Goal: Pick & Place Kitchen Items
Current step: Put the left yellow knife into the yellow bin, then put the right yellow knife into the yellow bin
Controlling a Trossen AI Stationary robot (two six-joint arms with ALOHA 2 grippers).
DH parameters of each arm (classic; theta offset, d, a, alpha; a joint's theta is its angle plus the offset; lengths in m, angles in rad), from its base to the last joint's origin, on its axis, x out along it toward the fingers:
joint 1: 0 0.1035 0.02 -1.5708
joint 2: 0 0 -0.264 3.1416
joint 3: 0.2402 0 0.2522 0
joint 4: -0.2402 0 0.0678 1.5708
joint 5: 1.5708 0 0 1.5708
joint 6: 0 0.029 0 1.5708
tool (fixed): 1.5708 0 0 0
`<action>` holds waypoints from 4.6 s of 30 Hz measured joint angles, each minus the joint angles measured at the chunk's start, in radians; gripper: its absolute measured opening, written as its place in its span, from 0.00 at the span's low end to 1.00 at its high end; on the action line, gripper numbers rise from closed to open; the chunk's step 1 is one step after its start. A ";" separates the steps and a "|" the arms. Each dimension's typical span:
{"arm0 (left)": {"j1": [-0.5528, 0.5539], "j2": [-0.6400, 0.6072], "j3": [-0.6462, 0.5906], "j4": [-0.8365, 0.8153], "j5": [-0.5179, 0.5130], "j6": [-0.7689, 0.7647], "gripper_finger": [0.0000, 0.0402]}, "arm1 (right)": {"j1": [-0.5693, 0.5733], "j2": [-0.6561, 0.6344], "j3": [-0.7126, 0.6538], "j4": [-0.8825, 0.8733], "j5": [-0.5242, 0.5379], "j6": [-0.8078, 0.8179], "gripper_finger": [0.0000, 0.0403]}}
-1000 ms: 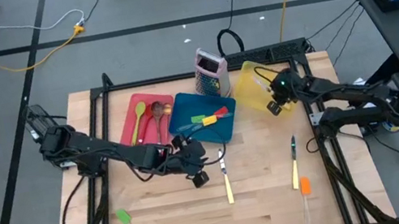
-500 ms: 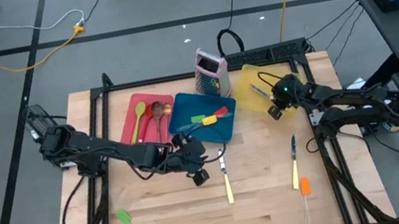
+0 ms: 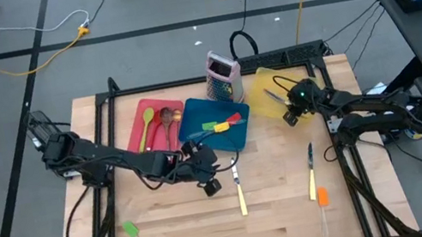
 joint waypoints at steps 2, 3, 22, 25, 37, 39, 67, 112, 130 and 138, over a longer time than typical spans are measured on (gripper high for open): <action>0.000 0.000 0.000 0.000 0.000 0.000 0.24 | 0.000 0.000 -0.001 0.012 0.001 0.001 0.29; 0.000 0.000 0.000 0.000 0.000 -0.001 0.24 | 0.000 0.001 -0.002 0.023 0.001 0.001 0.30; 0.001 0.000 0.000 0.000 -0.015 -0.007 0.24 | 0.186 -0.242 0.075 0.106 -0.110 0.209 0.32; 0.001 0.000 0.000 0.000 -0.015 -0.006 0.24 | 0.262 -0.283 0.075 0.097 -0.139 0.263 0.32; 0.009 0.000 0.000 0.001 -0.017 0.009 0.24 | 0.719 -0.300 0.163 0.057 0.125 0.345 0.32; 0.014 0.000 0.000 0.003 -0.017 0.022 0.24 | 0.815 -0.278 0.213 0.035 0.229 0.335 0.32; 0.047 0.000 0.000 0.010 -0.018 0.173 0.24 | 1.248 0.401 0.703 -0.717 0.159 1.293 0.32; 0.010 0.000 -0.262 0.135 -0.012 0.093 0.24 | 1.394 0.434 0.376 -0.579 -0.269 2.140 0.29; -0.024 0.000 -0.262 0.135 -0.012 0.050 0.24 | 1.386 0.401 0.374 -0.626 -0.214 1.780 0.16; -0.018 0.000 -0.262 0.137 -0.013 0.046 0.24 | 1.375 0.273 0.367 -0.649 0.075 1.712 0.15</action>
